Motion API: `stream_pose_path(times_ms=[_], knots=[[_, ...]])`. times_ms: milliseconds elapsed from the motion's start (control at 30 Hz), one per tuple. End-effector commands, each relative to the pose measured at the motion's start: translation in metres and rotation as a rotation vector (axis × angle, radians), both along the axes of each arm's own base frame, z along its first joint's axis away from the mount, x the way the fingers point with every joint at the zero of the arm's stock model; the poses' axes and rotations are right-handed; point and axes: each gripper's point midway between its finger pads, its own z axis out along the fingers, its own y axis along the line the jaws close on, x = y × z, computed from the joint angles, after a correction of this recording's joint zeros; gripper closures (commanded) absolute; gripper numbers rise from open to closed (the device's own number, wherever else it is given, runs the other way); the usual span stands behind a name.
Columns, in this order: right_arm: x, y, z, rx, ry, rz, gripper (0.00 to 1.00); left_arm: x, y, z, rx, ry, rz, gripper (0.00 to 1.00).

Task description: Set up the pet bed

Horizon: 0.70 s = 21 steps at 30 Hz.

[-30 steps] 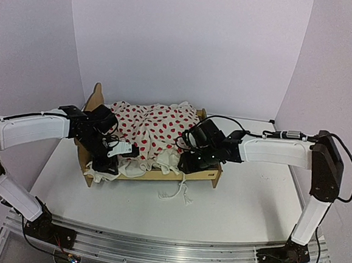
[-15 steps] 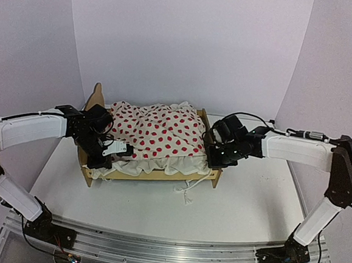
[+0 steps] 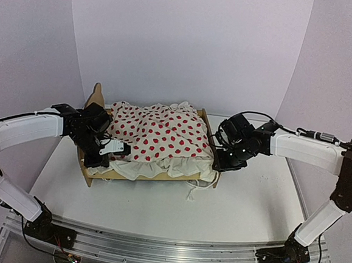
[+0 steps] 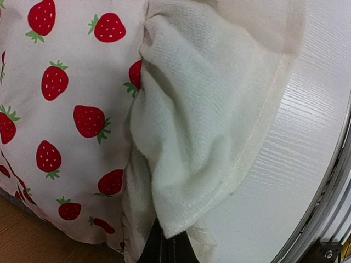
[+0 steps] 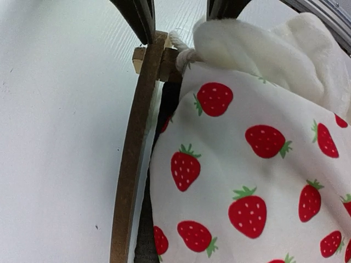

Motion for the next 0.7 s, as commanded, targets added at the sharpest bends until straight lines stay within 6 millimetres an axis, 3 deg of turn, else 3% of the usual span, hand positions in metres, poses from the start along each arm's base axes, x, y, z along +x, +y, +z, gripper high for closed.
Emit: stream_pose_path(times_ms=[0, 67, 200, 333, 367, 500, 667], knots=[[-0.011, 0.003, 0.036, 0.085, -0.011, 0.024, 0.58, -0.007, 0.018, 0.013, 0.037, -0.045, -0.015, 1.0], [-0.02, -0.003, 0.046, 0.09, -0.047, 0.03, 0.56, -0.01, 0.02, 0.014, 0.032, -0.051, -0.018, 1.0], [-0.044, -0.007, 0.039, 0.028, -0.133, 0.058, 0.56, -0.012, 0.014, 0.015, -0.002, -0.026, -0.004, 1.0], [-0.065, 0.018, 0.014, 0.127, -0.249, 0.054, 0.55, -0.013, 0.004, 0.018, -0.049, 0.0, -0.018, 0.99], [-0.069, 0.028, 0.008, 0.176, -0.282, 0.073, 0.53, -0.013, -0.002, 0.024, -0.076, 0.001, -0.029, 0.95], [-0.064, 0.054, -0.009, 0.248, -0.374, 0.102, 0.5, -0.015, -0.03, 0.055, -0.238, -0.006, -0.101, 0.61], [-0.054, 0.078, -0.042, 0.233, -0.362, 0.062, 0.5, -0.005, -0.054, 0.093, -0.399, -0.077, -0.111, 0.45]])
